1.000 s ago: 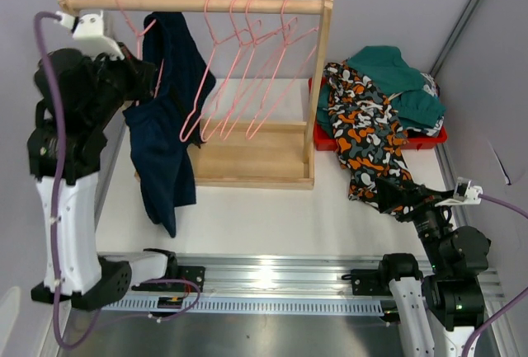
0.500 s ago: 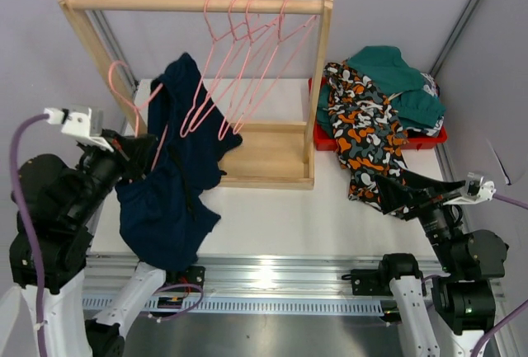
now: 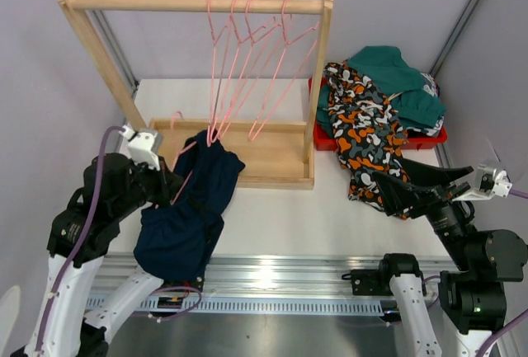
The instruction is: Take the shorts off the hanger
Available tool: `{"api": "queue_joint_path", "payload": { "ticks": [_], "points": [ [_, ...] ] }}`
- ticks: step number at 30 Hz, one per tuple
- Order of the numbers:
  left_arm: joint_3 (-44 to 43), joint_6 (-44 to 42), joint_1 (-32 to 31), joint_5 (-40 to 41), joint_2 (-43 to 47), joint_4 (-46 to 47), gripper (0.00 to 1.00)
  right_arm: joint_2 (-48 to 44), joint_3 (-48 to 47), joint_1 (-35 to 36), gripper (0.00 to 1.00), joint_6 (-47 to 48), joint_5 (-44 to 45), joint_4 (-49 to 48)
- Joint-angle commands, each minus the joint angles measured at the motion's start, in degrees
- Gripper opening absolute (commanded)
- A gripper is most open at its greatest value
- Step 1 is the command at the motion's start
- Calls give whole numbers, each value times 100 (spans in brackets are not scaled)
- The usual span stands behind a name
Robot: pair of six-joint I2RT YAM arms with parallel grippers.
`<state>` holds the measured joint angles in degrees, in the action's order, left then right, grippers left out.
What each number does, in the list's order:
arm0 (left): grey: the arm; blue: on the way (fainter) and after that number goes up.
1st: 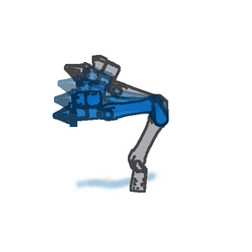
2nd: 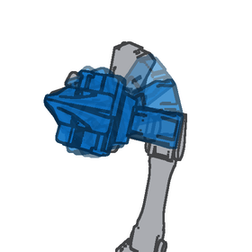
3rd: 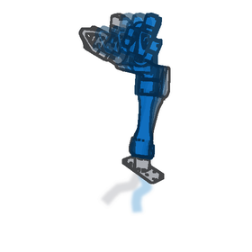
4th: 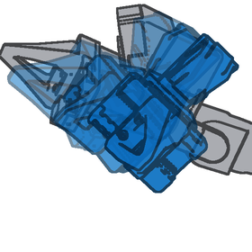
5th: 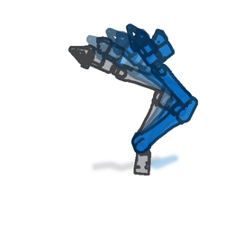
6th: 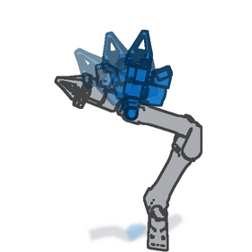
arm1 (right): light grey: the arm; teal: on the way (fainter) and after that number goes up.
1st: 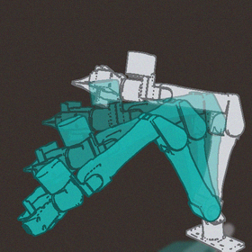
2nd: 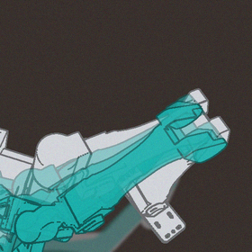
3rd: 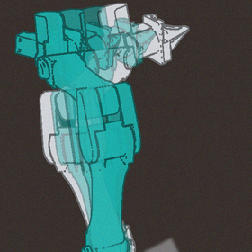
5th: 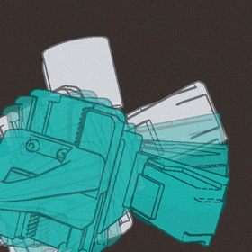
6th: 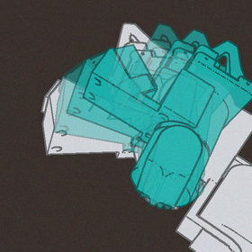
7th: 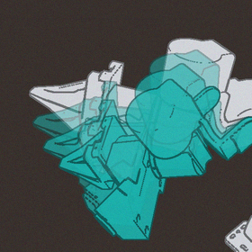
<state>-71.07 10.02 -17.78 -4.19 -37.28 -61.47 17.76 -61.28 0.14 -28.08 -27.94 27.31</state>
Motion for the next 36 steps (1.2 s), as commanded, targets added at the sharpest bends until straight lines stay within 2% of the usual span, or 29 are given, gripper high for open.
{"api": "queue_joint_path", "payload": {
  "ticks": [1,4,6,10,13,17,21,23,28,36],
  "points": [
    [154,87,-522,-614,-200,39,0,87,-139,-199,99,-233,-360,-366],
    [137,114,-1076,-1083,-376,-49,0,166,-148,-269,99,-251,-484,-533],
    [32,97,-1410,-1110,-473,-137,0,315,-218,-287,99,-164,-554,-621],
    [-179,70,-1833,-1330,-482,-172,0,737,-376,-287,99,30,-694,-701],
    [-609,114,-1922,-1637,-456,-32,0,992,-438,-278,99,109,-905,-885],
    [-1707,184,-1975,-2164,-561,319,0,1247,-350,-278,99,39,-1511,-1297],
    [-3014,351,-2256,-2287,-1114,425,0,1572,-245,-269,99,-119,-2196,-1693],
    [-3202,386,-2256,-2437,-1369,591,0,1739,-227,-243,100,-137,-2285,-1930],
    [-3703,395,-2256,-2692,-1774,794,0,2152,-349,-14,99,38,-2163,-2273],
    [-4266,343,-2256,-2649,-2301,812,0,3110,-886,1224,99,592,-1215,-2467]
  ]
}}
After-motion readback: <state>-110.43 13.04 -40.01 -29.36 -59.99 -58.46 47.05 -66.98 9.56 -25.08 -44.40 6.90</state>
